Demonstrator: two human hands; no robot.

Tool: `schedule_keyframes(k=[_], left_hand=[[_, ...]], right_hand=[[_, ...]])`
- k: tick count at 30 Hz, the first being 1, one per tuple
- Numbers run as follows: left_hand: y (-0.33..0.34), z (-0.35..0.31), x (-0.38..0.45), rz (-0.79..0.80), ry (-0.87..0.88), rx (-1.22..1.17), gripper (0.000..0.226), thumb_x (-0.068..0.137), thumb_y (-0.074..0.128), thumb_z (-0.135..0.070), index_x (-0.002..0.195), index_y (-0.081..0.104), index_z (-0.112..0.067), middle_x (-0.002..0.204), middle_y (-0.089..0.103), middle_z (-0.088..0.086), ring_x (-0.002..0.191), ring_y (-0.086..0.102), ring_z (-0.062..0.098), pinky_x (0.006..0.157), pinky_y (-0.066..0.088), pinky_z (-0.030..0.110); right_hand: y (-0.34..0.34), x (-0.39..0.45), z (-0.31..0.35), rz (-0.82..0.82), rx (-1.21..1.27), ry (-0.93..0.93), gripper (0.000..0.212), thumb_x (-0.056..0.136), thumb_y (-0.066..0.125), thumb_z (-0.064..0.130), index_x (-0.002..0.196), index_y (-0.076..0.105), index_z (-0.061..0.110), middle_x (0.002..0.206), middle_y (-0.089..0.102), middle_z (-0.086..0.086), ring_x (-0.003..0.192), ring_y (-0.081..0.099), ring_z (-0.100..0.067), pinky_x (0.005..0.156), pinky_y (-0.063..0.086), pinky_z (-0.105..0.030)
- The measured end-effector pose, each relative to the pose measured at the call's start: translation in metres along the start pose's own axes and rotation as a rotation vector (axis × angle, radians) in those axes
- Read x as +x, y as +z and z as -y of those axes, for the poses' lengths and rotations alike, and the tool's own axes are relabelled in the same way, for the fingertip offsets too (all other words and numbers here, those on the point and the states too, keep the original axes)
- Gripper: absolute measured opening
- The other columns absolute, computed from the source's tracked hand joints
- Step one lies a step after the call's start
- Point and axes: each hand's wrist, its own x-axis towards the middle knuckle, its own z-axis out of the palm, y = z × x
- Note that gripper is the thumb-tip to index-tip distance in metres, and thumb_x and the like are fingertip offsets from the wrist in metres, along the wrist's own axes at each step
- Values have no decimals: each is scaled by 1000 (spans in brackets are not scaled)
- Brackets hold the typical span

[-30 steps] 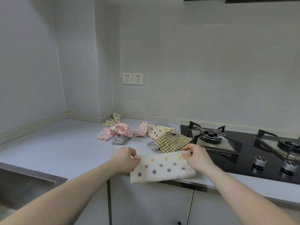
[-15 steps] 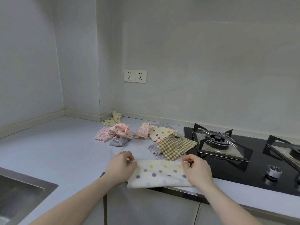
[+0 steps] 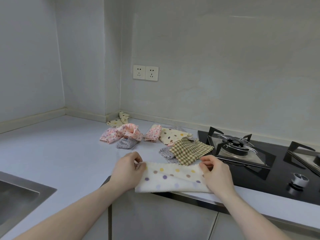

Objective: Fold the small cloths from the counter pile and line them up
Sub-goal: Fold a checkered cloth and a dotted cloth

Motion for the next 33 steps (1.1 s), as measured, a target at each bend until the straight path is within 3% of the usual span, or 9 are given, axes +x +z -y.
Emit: schedule_keyframes(k=[6,9,13,17,21,24,26,29,33], left_hand=[[0,4,-2,-8,-22,-53,13,96,62,-29,85,59,-23,69,60,-9,66,55,5,54,35,26],[-1,7,-1,-25,-45,-69,13,96,63,-31,86,59,-23,75,65,-8,72,61,11,58,43,28],[2,7,1,-43,-69,-48,13,89,69,-30,78,62,-26,78,68,-10,74,63,10,60,46,26],[3,8,5,-38,-85,-37,12,85,72,-30,76,64,-26,77,69,-11,74,64,9,60,46,24],[3,9,8,-59,-102,-29,10,84,70,-29,76,65,-26,81,69,-11,77,64,10,61,46,24],[5,10,7,-51,-92,-28,5,87,69,-30,89,66,-26,93,69,-12,82,63,10,64,44,25],[6,9,5,-28,-73,-22,17,89,68,-31,105,66,-26,102,65,-12,89,59,11,72,42,25],[5,9,5,6,-71,-31,24,88,67,-29,112,64,-27,99,64,-10,85,59,10,67,42,24],[4,13,7,29,-77,-60,20,87,65,-23,107,66,-26,90,61,-10,78,58,5,61,40,17]], right_hand=[[0,1,0,-22,94,56,13,92,71,17,99,73,28,85,73,14,68,70,-4,71,61,-34],[-3,1,2,-46,158,107,12,91,75,18,97,74,28,86,74,12,68,70,-5,61,60,-31],[2,5,6,-42,107,228,7,88,77,29,93,74,33,83,73,17,83,68,-6,67,51,-30],[8,11,8,-83,27,282,5,87,78,36,90,75,33,79,71,22,81,61,-3,66,43,-27],[11,10,9,-59,-37,220,10,89,74,39,96,75,32,82,72,22,84,65,-6,73,49,-31],[13,5,14,-4,-182,133,21,90,62,44,108,71,38,98,75,19,105,65,-20,94,48,-38],[13,2,17,50,-265,126,31,90,54,45,116,69,41,107,74,15,113,60,-24,99,41,-40],[12,0,20,123,-328,129,34,90,54,46,121,67,42,111,71,14,117,53,-21,98,34,-39],[13,-3,22,182,-429,100,28,90,54,48,114,65,39,97,63,15,109,50,-18,86,29,-37]])
